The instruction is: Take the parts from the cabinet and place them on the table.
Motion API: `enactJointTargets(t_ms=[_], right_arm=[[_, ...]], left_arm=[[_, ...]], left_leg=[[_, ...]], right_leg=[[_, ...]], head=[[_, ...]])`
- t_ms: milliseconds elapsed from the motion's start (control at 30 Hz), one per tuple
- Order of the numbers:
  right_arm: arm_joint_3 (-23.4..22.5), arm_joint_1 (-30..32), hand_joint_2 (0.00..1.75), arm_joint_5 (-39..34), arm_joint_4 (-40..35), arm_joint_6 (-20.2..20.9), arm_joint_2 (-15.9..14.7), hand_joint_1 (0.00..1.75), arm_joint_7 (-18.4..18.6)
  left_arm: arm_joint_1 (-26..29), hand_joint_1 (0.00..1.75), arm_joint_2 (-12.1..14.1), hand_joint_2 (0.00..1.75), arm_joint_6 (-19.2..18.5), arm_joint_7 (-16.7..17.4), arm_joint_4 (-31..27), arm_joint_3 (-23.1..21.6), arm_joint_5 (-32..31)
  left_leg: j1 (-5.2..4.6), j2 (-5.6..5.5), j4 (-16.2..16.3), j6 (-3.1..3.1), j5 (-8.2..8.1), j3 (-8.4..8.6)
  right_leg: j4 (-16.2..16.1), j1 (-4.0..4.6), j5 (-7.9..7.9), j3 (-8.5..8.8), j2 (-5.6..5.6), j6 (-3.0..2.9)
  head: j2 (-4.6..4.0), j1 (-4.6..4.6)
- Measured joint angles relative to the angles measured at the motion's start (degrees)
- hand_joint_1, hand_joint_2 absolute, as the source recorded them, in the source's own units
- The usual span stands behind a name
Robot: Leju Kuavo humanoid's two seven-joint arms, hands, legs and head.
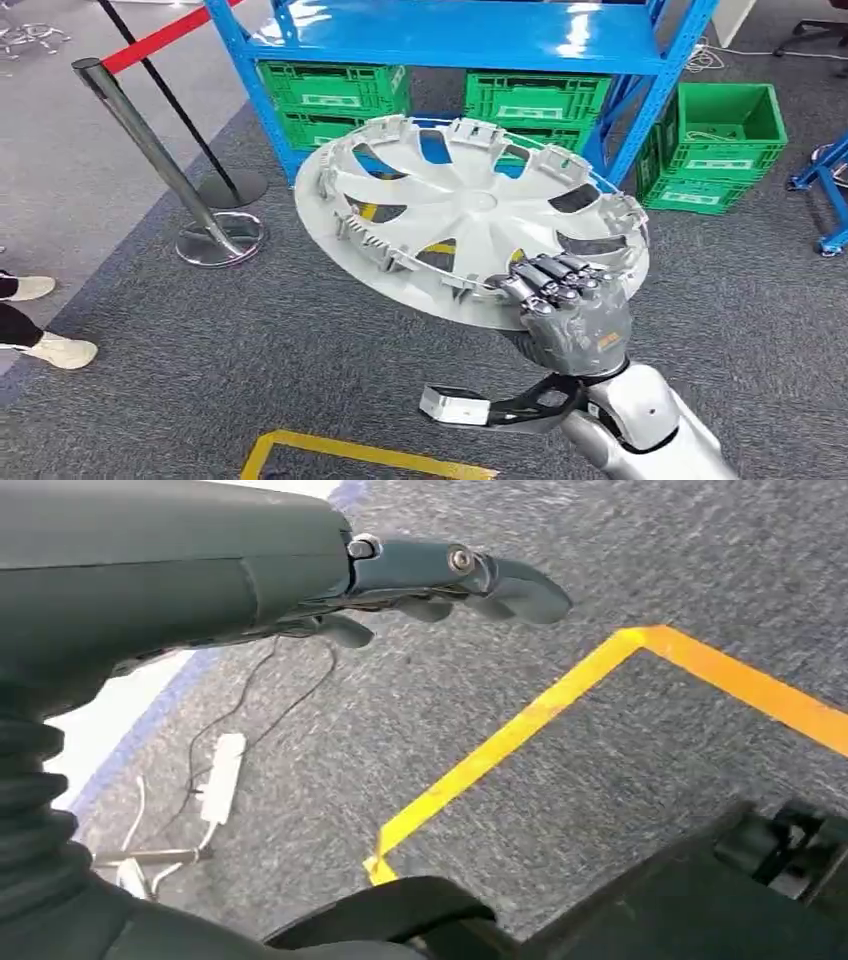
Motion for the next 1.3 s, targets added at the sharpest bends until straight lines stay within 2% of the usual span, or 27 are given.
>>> enactJointTargets(t_ms=[67,133,167,200,233,333,367,400,433,500,533,567,600,667,700,733,867,900,933,967,1033,1067,1100,1167,1200,1233,1300], right_arm=[[0.1,0.0,1.75,0.0,0.3,0.0,0.0,1.75,0.0],[0.2,-0.1,1.75,0.1,0.6,0.0,0.0,1.75,0.1],[0.2,-0.1,1.75,0.1,0.7,0.0,0.0,1.75,0.2],[0.2,-0.1,1.75,0.2,0.7,0.0,0.0,1.75,0.3],[0.2,-0.2,1.75,0.2,0.7,0.0,0.0,1.75,0.3],[0.3,-0.5,1.75,0.3,0.9,0.0,0.0,1.75,0.4],[0.4,-0.6,1.75,0.4,0.9,0.0,0.0,1.75,0.5],[0.6,-0.8,1.75,0.5,1.1,0.0,0.0,1.75,0.7],[0.8,-0.9,1.75,0.5,1.2,0.0,0.0,1.75,0.9],[1.0,-0.9,1.75,0.7,1.5,0.0,-0.1,1.75,0.9],[1.2,-0.9,1.75,1.0,1.8,0.0,-0.2,1.75,1.0],[1.3,-0.9,1.75,1.1,2.0,0.0,-0.2,1.75,1.1],[1.4,-0.9,1.75,1.1,2.1,0.0,-0.2,1.75,1.1],[1.7,-1.0,1.75,1.2,2.3,0.0,-0.2,1.75,1.2],[1.7,-1.1,1.75,1.2,2.3,0.0,-0.2,1.75,1.2],[1.8,-1.1,1.75,1.2,2.4,0.0,-0.2,1.75,1.2],[2.1,-1.6,1.75,1.2,2.6,0.0,-0.2,1.75,1.3],[2.2,-1.8,1.75,1.2,2.7,0.0,-0.2,1.75,1.3],[2.5,-1.9,1.75,1.2,2.7,0.0,-0.2,1.75,1.6],[2.6,-2.1,1.75,1.2,2.9,0.0,-0.2,1.75,1.7],[3.1,-2.4,1.75,1.5,3.6,0.0,-0.2,1.75,2.2],[3.5,-2.7,1.75,1.5,4.0,0.0,-0.2,1.75,2.3],[3.9,-3.1,1.75,1.5,4.3,0.0,-0.2,1.75,2.4],[4.7,-3.9,1.75,1.5,4.9,0.0,-0.2,1.75,2.4],[5.0,-4.1,1.75,1.5,5.1,0.0,-0.2,1.75,2.4],[5.1,-4.2,1.75,1.5,5.3,0.0,-0.2,1.75,2.5],[5.4,-4.4,1.75,1.5,5.6,0.0,-0.2,1.75,2.6]], left_arm=[[-0.1,0.0,0.0,1.75,-0.2,0.1,0.0,0.0,0.0],[0.1,0.0,0.0,1.75,-0.6,0.2,0.0,0.0,0.0],[0.3,0.0,0.0,1.75,-0.9,0.2,0.0,0.0,0.0],[0.5,0.0,-0.1,1.75,-1.0,0.3,0.0,0.0,0.1],[0.6,0.0,0.0,1.75,-1.2,0.5,0.0,0.0,0.1],[0.9,0.0,0.0,1.75,-1.3,0.5,0.0,0.0,0.3],[0.9,0.0,0.0,1.75,-1.3,0.5,0.0,0.0,0.4],[0.9,0.0,0.0,1.75,-1.3,0.5,0.0,0.0,0.4],[0.7,0.0,0.0,1.75,-1.4,0.5,0.0,0.0,0.5],[0.7,0.0,-0.1,1.75,-1.4,0.5,0.0,0.0,0.6],[0.7,0.0,-0.1,1.75,-1.4,0.5,0.0,0.0,0.6],[0.7,0.0,-0.1,1.75,-1.4,0.5,0.0,0.0,0.6],[0.7,0.0,-0.1,1.75,-1.4,0.4,0.0,0.0,0.6],[0.5,0.0,-0.1,1.75,-1.4,0.4,0.0,0.0,0.8],[0.5,0.0,-0.2,1.75,-1.4,0.4,0.0,0.0,0.8],[0.4,0.0,-0.2,1.75,-1.4,0.4,0.0,0.0,0.8],[0.3,0.0,-0.1,1.75,-1.4,0.3,0.0,0.1,0.9],[0.3,0.0,0.0,1.75,-1.5,0.3,0.0,0.1,0.9],[0.2,0.0,-0.1,1.75,-1.5,0.3,0.0,0.1,1.0],[-0.1,0.0,-0.1,1.75,-1.5,0.4,0.0,0.1,1.0],[-0.5,0.0,0.1,1.75,-1.6,0.4,0.0,0.2,1.2],[-0.6,0.0,0.1,1.75,-1.6,0.4,0.0,0.2,1.2],[-0.6,0.0,0.1,1.75,-1.7,0.5,0.0,0.2,1.2],[-0.2,0.0,0.2,1.75,-2.1,0.6,0.0,0.2,1.2],[0.0,0.0,0.2,1.75,-2.2,0.7,0.0,0.2,1.2],[0.2,0.0,0.1,1.75,-2.4,1.0,0.0,0.2,1.2],[0.5,0.0,0.3,1.75,-2.6,1.1,0.0,0.1,1.1]], left_leg=[[0.05,0.08,2.5,-0.13,-0.09,0.02],[0.08,0.6,-3.7,0.03,3.79,4.24],[0.07,1.98,-8.8,0.09,5.83,7.28],[0.0,5.16,-12.6,0.07,6.22,9.33],[-0.72,5.56,-13.8,0.54,6.12,9.74],[-0.6,3.38,-14.4,2.28,6.06,8.49],[-0.28,2.57,-14.7,2.97,6.51,8.57],[-0.21,1.94,-14.7,3.34,6.76,8.3],[-0.18,1.32,-14.7,3.71,7.0,8.11],[-0.27,-0.03,-14.7,4.11,7.39,7.69],[-0.36,-0.93,-14.7,4.15,7.58,7.53],[-0.41,-1.78,-14.7,4.14,7.69,7.49],[-0.42,-2.62,-14.7,4.06,7.76,7.51],[-0.39,-4.21,-14.6,3.89,7.87,7.65],[-0.28,-4.84,-14.6,3.77,7.9,7.57],[-0.52,-5.41,-14.3,3.41,8.06,7.05],[-0.09,-7.63,-14.2,1.96,8.81,5.52],[-0.26,-5.44,-13.6,1.75,8.03,5.37],[-0.33,-2.62,-10.9,1.31,6.08,4.09],[-0.24,-1.18,-6.6,0.92,3.75,2.1],[-0.11,0.03,1.8,0.54,0.31,-1.58],[-0.06,0.06,3.2,0.48,0.29,-1.97],[0.07,0.1,2.1,0.42,1.54,-1.12],[0.2,0.97,-6.3,0.45,6.32,3.57],[0.19,2.88,-11.0,0.5,8.29,6.12],[-0.55,5.47,-13.1,0.34,7.62,7.06],[-0.59,4.51,-14.1,1.74,7.57,6.46]], right_leg=[[0.0,0.2,0.44,-0.64,-0.94,-0.03],[0.1,0.26,0.69,-0.95,-1.82,0.2],[0.2,0.27,0.74,-0.91,-2.33,0.28],[0.3,0.6,0.81,-1.03,-2.63,0.5],[0.5,0.86,0.96,-1.33,-3.15,0.81],[0.5,1.01,1.52,-1.61,-5.5,1.64],[0.7,0.97,1.12,-2.07,-5.5,1.91],[2.2,0.68,-0.27,-2.73,-2.26,2.28],[5.5,0.53,-2.36,-3.82,-0.07,2.42],[15.0,0.58,-6.61,-7.74,1.67,2.6],[18.9,0.59,-7.76,-9.47,1.85,2.58],[19.1,0.6,-7.16,-9.54,1.86,2.48],[16.9,0.59,-5.39,-8.23,1.9,2.35],[7.1,0.52,-0.32,-3.39,3.1,2.02],[2.5,0.28,0.86,-1.39,5.72,1.82],[1.6,-0.03,0.43,-0.37,6.71,1.79],[0.4,0.09,0.16,-0.41,4.65,1.02],[0.1,-0.05,0.33,-0.16,3.72,0.72],[0.0,-0.07,0.41,-0.16,3.12,0.37],[0.0,0.02,0.4,-0.31,2.27,0.23],[0.0,0.16,0.39,-0.48,0.51,0.22],[0.0,0.16,0.39,-0.51,-0.3,0.22],[0.0,0.16,0.39,-0.51,-1.01,0.22],[0.1,0.14,0.36,-0.39,-2.34,0.29],[0.2,0.16,0.3,-0.28,-2.84,0.4],[0.4,0.71,0.27,-0.47,-3.38,0.78],[0.6,0.98,0.4,-0.99,-4.73,1.21]], head=[[0.0,-0.02],[0.0,0.0],[0.0,-0.02],[0.0,-0.09],[0.0,-0.22],[0.0,-0.02],[0.0,-0.2],[0.0,0.07],[0.0,0.09],[0.0,0.18],[0.0,0.09],[0.0,0.13],[0.0,0.13],[0.0,0.13],[0.0,0.13],[0.0,0.0],[0.0,0.0],[0.0,0.04],[0.0,-0.73],[0.0,-0.72],[0.0,-0.72],[0.0,-0.77],[0.0,-0.79],[0.0,-0.79],[0.0,-0.76],[0.0,-0.87],[0.0,-0.61]])
